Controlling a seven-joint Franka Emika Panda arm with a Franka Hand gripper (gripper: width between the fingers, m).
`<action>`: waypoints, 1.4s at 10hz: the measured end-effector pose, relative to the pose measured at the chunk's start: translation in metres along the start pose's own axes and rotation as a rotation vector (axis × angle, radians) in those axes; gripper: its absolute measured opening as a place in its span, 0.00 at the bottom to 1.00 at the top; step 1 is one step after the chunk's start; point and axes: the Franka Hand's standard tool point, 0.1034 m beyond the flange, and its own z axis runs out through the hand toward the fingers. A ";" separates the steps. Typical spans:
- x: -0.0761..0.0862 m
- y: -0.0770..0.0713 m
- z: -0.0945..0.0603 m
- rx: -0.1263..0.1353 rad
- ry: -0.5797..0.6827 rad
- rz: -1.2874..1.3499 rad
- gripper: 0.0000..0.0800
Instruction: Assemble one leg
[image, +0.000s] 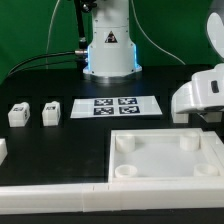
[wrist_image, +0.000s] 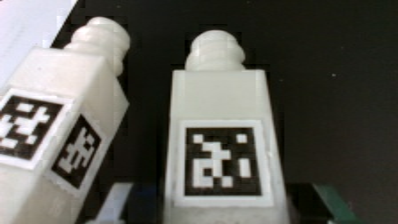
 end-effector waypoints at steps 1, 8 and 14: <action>-0.001 0.001 -0.001 0.000 -0.001 -0.001 0.36; -0.053 0.028 -0.054 -0.024 -0.078 0.010 0.36; -0.049 0.029 -0.087 0.016 0.277 0.019 0.36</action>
Offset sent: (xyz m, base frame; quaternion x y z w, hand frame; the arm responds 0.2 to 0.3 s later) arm -0.0007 -0.0090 0.0330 -0.0122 -0.0355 -0.0075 0.9993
